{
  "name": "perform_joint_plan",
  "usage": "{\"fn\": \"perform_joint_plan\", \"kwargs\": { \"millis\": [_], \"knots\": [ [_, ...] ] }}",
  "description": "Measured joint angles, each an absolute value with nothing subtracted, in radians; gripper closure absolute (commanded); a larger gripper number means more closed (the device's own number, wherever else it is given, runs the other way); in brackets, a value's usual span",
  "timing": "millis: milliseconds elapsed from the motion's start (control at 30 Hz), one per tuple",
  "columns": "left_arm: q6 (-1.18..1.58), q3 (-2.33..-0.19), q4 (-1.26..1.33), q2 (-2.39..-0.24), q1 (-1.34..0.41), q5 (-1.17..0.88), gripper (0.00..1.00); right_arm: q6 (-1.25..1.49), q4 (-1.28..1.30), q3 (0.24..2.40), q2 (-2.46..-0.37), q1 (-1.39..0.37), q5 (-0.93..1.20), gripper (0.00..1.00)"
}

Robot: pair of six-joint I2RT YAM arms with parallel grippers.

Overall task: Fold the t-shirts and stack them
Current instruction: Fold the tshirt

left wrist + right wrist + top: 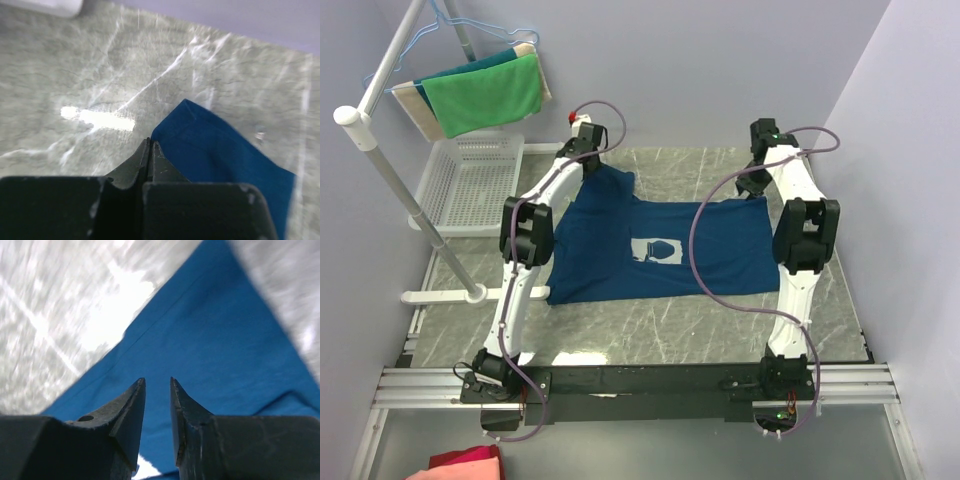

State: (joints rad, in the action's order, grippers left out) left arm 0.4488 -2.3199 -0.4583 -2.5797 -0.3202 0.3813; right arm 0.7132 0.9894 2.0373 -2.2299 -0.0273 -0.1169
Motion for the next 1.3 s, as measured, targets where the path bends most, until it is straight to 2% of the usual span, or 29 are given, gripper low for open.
{"fn": "perform_joint_plan", "kwargs": {
  "millis": [367,900,1300],
  "knots": [
    [0.434,-2.295,-0.454,-2.476,-0.320,0.369,0.99,0.717,1.036,2.091,-2.277,0.006,-0.195,0.54],
    [0.430,-2.264,-0.461,-2.465,-0.320,0.343,0.99,0.742,1.050,2.259,-2.443,0.128,-0.216,0.52],
    [0.431,-2.264,-0.479,-2.460,-0.320,0.342,0.99,0.751,0.994,2.275,-2.491,0.134,-0.136,0.51]
  ]
}}
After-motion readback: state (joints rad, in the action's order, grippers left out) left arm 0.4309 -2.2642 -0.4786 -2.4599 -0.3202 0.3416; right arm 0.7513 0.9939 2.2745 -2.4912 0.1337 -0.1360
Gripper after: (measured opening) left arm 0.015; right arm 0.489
